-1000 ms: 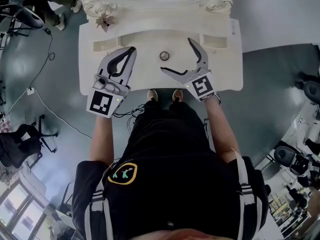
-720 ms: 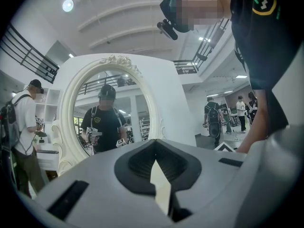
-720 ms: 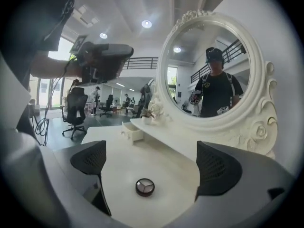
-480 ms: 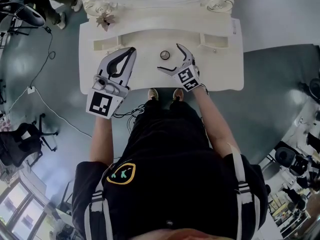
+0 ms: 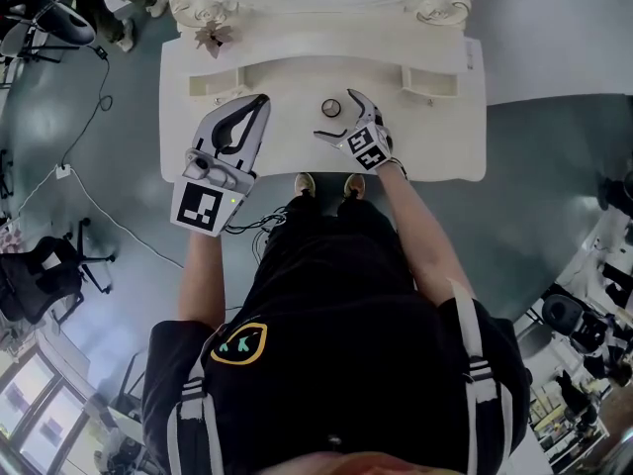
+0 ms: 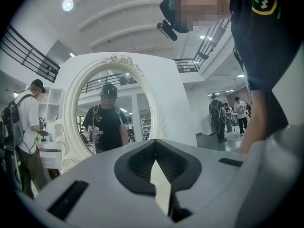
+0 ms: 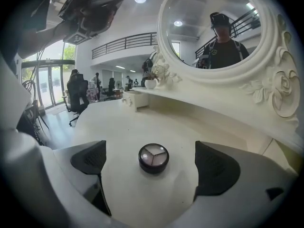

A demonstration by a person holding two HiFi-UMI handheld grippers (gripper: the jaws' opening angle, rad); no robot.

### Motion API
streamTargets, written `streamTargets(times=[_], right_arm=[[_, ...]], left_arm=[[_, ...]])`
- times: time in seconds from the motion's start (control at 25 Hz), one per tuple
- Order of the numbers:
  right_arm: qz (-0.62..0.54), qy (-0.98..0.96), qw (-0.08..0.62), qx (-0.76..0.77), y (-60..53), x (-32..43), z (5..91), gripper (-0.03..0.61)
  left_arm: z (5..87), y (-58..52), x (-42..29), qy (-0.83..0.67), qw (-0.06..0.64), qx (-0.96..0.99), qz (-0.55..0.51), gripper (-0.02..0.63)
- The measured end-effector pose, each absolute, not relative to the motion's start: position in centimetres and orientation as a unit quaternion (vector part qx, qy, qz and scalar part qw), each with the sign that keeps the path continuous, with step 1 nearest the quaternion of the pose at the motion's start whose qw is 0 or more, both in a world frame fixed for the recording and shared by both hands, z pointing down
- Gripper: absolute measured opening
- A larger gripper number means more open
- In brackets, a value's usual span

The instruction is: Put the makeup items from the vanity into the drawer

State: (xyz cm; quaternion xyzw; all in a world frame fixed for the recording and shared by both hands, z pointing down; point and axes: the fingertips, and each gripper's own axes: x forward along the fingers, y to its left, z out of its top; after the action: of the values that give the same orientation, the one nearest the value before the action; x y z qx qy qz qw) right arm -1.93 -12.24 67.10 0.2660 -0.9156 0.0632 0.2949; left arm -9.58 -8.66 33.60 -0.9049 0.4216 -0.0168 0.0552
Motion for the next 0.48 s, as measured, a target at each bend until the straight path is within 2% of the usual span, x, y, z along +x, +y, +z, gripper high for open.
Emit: streamTargets(times=[0.2, 0.48], right_arm=[[0.055, -0.91, 0.329, 0.247, -12.9, -2.0, 67.2, 0.598], [0.046, -0.867, 0.478, 0.133, -12.7, -2.5, 70.0, 0.597]], left_arm=[[33.7, -8.7, -9.8, 0.423, 0.053, -0.904, -0.015, 0.018], [33.9, -8.5, -9.7, 0.422, 0.051, -0.905, -0.012, 0.018]])
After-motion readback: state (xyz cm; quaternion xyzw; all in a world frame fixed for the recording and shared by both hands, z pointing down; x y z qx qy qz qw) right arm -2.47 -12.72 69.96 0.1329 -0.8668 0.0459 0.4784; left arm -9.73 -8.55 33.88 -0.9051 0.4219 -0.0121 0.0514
